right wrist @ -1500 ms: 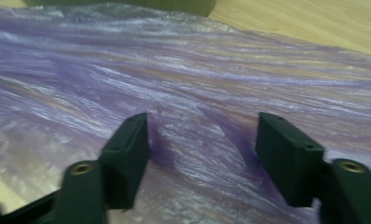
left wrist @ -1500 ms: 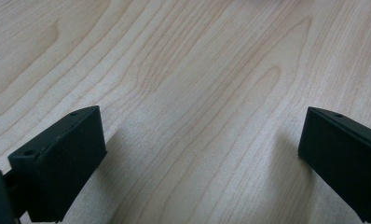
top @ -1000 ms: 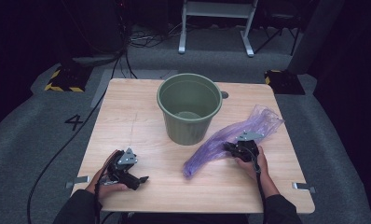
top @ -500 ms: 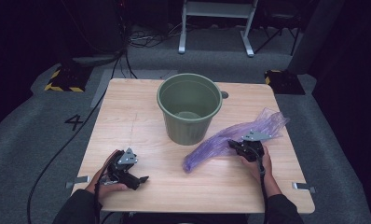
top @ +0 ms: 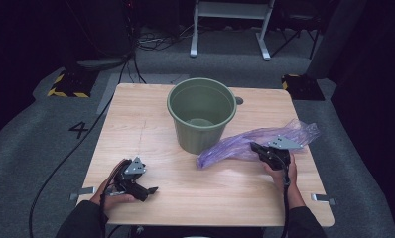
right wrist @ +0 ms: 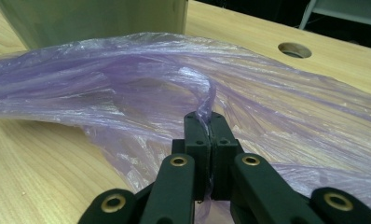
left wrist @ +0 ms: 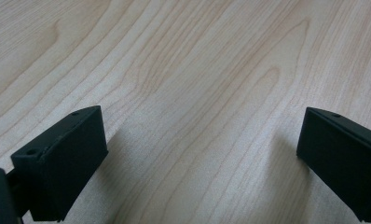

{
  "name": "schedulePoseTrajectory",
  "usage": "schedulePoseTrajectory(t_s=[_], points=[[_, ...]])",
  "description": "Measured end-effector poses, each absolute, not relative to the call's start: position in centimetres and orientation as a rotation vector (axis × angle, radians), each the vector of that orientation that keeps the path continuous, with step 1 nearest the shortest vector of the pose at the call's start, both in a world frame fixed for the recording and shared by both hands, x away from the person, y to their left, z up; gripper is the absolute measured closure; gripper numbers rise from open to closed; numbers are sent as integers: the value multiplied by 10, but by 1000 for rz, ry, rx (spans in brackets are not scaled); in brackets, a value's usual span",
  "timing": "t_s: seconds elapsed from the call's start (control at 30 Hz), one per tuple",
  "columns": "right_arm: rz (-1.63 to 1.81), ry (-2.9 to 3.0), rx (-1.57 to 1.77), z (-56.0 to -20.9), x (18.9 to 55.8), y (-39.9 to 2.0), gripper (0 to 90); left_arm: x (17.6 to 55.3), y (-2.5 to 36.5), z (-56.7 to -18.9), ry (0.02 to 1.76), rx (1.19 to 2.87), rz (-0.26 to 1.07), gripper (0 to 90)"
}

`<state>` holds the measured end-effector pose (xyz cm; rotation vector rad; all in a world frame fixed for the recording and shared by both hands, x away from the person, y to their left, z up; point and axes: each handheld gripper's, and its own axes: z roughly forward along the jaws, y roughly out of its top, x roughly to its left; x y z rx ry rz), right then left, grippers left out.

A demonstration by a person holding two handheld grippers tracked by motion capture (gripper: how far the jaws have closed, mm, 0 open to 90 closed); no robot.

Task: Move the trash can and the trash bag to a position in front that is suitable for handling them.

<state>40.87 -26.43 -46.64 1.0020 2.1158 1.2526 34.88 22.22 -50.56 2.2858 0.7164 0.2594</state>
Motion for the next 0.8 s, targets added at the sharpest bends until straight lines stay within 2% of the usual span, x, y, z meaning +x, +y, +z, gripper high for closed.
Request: schedulePoseTrajectory(t_s=[0.8], points=[[1352,2034,898,-440,394,-263,895,348,221,-506,719,2290,270,11]])
